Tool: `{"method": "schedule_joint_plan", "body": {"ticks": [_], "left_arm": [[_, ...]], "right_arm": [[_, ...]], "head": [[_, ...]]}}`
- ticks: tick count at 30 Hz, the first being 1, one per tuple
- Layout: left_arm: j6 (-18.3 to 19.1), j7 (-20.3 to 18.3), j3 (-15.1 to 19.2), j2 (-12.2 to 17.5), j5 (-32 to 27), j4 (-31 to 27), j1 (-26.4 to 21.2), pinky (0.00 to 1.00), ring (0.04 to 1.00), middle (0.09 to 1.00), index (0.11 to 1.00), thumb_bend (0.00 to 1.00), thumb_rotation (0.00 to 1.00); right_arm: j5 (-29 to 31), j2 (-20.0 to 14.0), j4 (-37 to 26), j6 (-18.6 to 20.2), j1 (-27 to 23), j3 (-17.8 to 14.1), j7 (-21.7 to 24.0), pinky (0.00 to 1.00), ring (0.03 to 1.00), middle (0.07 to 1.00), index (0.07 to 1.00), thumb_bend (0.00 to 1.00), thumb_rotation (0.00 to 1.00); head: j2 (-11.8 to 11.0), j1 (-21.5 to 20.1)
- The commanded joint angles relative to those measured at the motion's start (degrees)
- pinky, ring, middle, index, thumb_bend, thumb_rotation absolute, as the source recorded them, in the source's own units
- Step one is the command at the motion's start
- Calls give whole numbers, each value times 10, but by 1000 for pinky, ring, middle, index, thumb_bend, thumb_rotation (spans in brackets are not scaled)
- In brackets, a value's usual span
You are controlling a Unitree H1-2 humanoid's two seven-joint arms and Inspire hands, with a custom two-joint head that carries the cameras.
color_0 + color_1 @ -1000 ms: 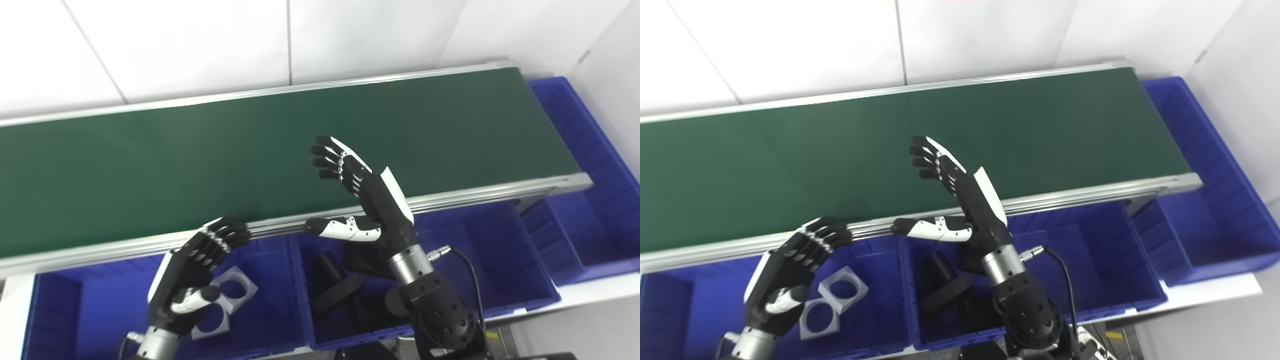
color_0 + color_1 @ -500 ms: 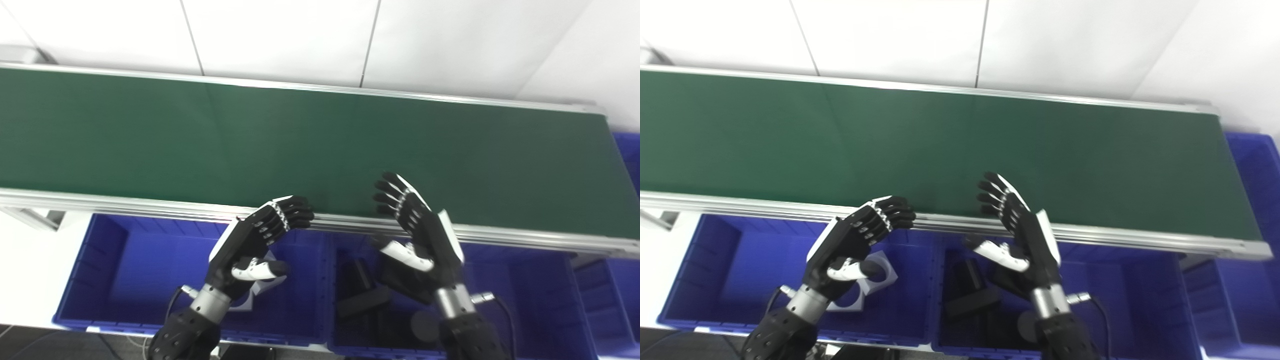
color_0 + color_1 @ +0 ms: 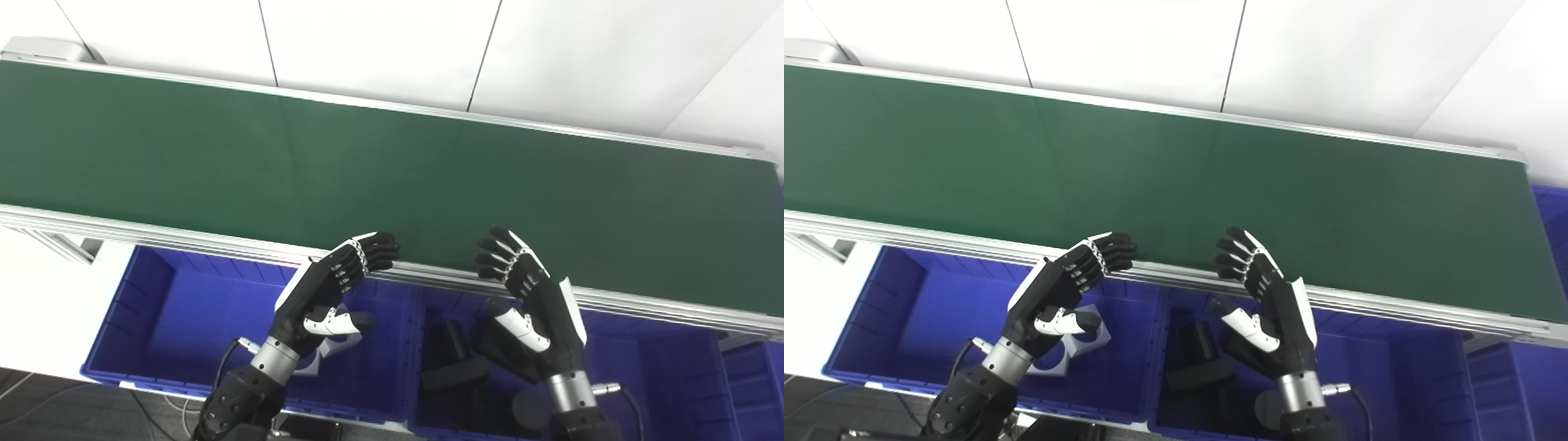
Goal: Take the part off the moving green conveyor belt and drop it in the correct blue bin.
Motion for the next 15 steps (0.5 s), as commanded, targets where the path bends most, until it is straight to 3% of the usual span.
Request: {"method": "schedule_joint_plan", "body": {"ticks": [1,11,15], "left_arm": [[-22,4,-1,4,6,-6,-4,818,814,807,809,983,440],[-23,6,6,25,8,-3,-11,829,824,814,817,973,425],[-26,1,12,40,1,2,-18,824,819,815,820,974,442]], "right_arm": [[4,1,-16,-35,7,0,4,698,772,823,877,765,584],[-39,19,-33,-35,27,13,-13,705,785,829,874,740,547],[-75,34,-42,-33,39,20,-30,711,791,833,880,724,575]], "head": [[1,-1],[0,-55],[5,-111]]}}
